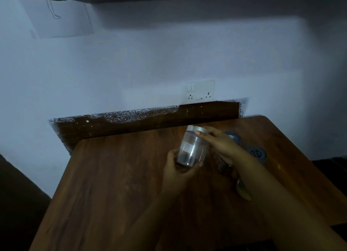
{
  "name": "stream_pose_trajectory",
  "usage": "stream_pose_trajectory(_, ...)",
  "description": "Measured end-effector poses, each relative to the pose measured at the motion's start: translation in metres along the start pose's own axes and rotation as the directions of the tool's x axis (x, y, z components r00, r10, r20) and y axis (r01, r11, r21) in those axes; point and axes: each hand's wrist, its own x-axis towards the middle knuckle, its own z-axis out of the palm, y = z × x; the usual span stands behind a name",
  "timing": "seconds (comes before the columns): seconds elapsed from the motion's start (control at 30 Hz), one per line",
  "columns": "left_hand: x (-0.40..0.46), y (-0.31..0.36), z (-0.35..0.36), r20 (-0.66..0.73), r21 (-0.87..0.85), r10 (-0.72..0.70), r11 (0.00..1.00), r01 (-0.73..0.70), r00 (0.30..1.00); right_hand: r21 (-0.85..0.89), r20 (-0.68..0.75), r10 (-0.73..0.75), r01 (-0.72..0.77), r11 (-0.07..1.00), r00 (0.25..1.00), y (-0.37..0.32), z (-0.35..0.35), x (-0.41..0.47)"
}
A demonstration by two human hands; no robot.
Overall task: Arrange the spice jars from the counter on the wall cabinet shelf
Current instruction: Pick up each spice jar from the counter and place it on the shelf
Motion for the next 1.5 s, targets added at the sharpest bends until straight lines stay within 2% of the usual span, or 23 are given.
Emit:
stream_pose_trajectory(0.07,0.001,-0.002,-0.003,-0.048,0.175,0.096,0.981,-0.087,0.994,-0.039,-0.046,-0.019,0.017,0.999,0.999,-0.001,0.007,0.000)
stream_pose_trajectory(0.13,0.002,-0.001,-0.008,-0.035,0.191,0.096,0.978,-0.087,0.995,-0.039,-0.096,-0.021,0.017,0.999,0.995,-0.002,0.012,0.001)
stream_pose_trajectory(0.2,0.003,0.009,-0.015,0.058,-0.114,-0.040,0.992,0.046,0.998,-0.009,-0.128,-0.013,0.012,1.000,0.992,-0.006,0.018,0.000)
stream_pose_trajectory(0.27,0.005,0.017,-0.024,0.204,-0.408,-0.217,0.868,0.284,0.955,0.006,-0.135,-0.023,0.024,1.000,0.991,-0.009,0.023,-0.001)
stream_pose_trajectory(0.3,0.006,0.019,-0.028,0.259,-0.426,-0.248,0.838,0.340,0.934,0.002,-0.130,-0.030,0.030,1.000,0.991,-0.010,0.025,-0.002)
stream_pose_trajectory(0.37,0.003,0.019,-0.030,0.222,-0.305,-0.189,0.918,0.253,0.956,0.004,-0.115,-0.031,0.032,0.999,0.993,-0.013,0.030,-0.006)
stream_pose_trajectory(0.43,-0.002,0.020,-0.029,0.079,-0.046,-0.009,0.999,0.013,0.997,0.008,-0.113,-0.033,0.034,0.999,0.993,-0.014,0.033,-0.008)
stream_pose_trajectory(0.47,-0.003,0.017,-0.029,0.038,0.033,0.074,0.997,-0.075,0.997,0.002,-0.121,-0.036,0.037,0.999,0.992,-0.015,0.035,-0.009)
stream_pose_trajectory(0.53,-0.004,0.017,-0.030,0.015,0.059,0.109,0.992,-0.110,0.994,0.015,-0.136,-0.030,0.033,0.999,0.990,-0.016,0.039,-0.010)
stream_pose_trajectory(0.6,-0.003,0.022,-0.035,0.076,-0.171,-0.025,0.985,0.037,0.997,0.066,-0.147,-0.017,0.027,0.997,0.989,-0.019,0.042,-0.012)
stream_pose_trajectory(0.63,-0.002,0.027,-0.039,0.141,-0.385,-0.139,0.904,0.184,0.980,0.104,-0.140,-0.016,0.031,0.994,0.990,-0.021,0.042,-0.013)
stream_pose_trajectory(0.67,-0.002,0.029,-0.043,0.234,-0.537,-0.230,0.780,0.323,0.944,0.155,-0.123,-0.017,0.036,0.987,0.992,-0.023,0.043,-0.015)
stream_pose_trajectory(0.7,-0.002,0.032,-0.047,0.311,-0.605,-0.269,0.683,0.408,0.911,0.199,-0.100,-0.024,0.044,0.979,0.995,-0.025,0.043,-0.016)
stream_pose_trajectory(0.73,-0.001,0.032,-0.050,0.360,-0.589,-0.265,0.679,0.438,0.895,0.235,-0.083,-0.028,0.047,0.971,0.996,-0.026,0.045,-0.017)
stream_pose_trajectory(0.8,-0.004,0.033,-0.049,0.314,-0.498,-0.209,0.794,0.348,0.926,0.267,-0.076,-0.032,0.051,0.962,0.997,-0.028,0.047,-0.019)
stream_pose_trajectory(0.87,-0.006,0.033,-0.046,0.115,-0.307,-0.045,0.949,0.079,0.992,0.253,-0.096,-0.023,0.047,0.966,0.995,-0.029,0.048,-0.021)
stream_pose_trajectory(0.93,-0.005,0.026,-0.046,0.042,-0.108,0.142,0.985,-0.137,0.989,0.188,-0.130,-0.032,0.057,0.980,0.991,-0.030,0.048,-0.023)
stream_pose_trajectory(0.97,-0.006,0.025,-0.047,0.055,-0.097,0.170,0.982,-0.164,0.984,0.176,-0.145,-0.055,0.081,0.981,0.988,-0.030,0.047,-0.024)
stream_pose_trajectory(1.03,-0.009,0.028,-0.051,0.141,-0.248,0.059,0.968,-0.023,0.988,0.180,-0.142,-0.089,0.114,0.977,0.986,-0.032,0.046,-0.024)
stream_pose_trajectory(1.1,-0.010,0.032,-0.053,0.276,-0.444,-0.064,0.876,0.187,0.959,0.162,-0.095,-0.109,0.123,0.979,0.990,-0.038,0.047,-0.025)
stream_pose_trajectory(1.13,-0.010,0.033,-0.053,0.298,-0.464,-0.077,0.860,0.215,0.951,0.163,-0.071,-0.109,0.120,0.979,0.991,-0.042,0.048,-0.025)
stream_pose_trajectory(1.3,-0.010,0.037,-0.040,0.108,-0.347,0.070,0.937,-0.029,0.992,0.172,-0.097,-0.120,0.136,0.976,0.988,-0.053,0.049,-0.025)
stream_pose_trajectory(1.5,-0.008,0.039,-0.038,0.108,-0.356,0.069,0.934,-0.026,0.992,0.132,-0.078,-0.154,0.164,0.978,0.985,-0.055,0.041,-0.026)
